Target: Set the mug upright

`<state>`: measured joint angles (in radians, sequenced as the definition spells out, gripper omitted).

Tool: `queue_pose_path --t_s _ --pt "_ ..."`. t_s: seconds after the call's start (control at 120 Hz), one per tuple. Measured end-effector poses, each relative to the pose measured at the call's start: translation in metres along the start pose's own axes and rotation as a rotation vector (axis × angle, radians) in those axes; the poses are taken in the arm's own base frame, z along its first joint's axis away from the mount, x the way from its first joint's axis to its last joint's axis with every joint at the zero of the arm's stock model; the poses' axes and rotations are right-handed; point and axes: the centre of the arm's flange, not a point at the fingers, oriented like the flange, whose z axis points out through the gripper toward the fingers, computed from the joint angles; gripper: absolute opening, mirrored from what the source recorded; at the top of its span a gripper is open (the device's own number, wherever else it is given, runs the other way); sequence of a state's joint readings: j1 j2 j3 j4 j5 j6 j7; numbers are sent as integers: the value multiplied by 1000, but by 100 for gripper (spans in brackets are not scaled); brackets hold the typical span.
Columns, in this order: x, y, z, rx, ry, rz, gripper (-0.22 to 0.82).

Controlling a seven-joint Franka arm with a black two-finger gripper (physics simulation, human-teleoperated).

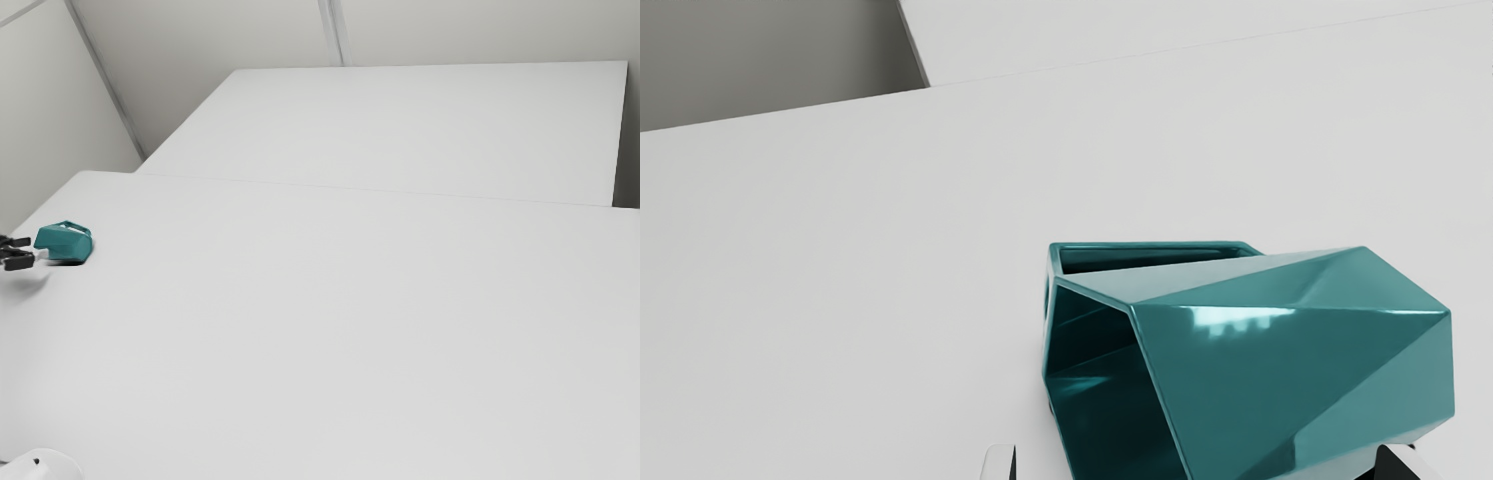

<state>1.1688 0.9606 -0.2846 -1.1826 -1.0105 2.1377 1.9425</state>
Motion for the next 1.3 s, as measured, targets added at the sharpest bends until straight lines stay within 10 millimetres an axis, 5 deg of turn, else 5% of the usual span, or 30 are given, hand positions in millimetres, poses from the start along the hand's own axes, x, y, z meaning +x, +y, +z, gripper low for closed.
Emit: queue_pose_path --t_s 0.65,0.942,1.15,1.3 --pt "13 18 32 -37 -9 42 50" --pt "25 18 33 -28 -13 66 26" --pt "47 21 36 -26 -25 104 -1" --pt "75 25 39 -22 -46 147 -11"
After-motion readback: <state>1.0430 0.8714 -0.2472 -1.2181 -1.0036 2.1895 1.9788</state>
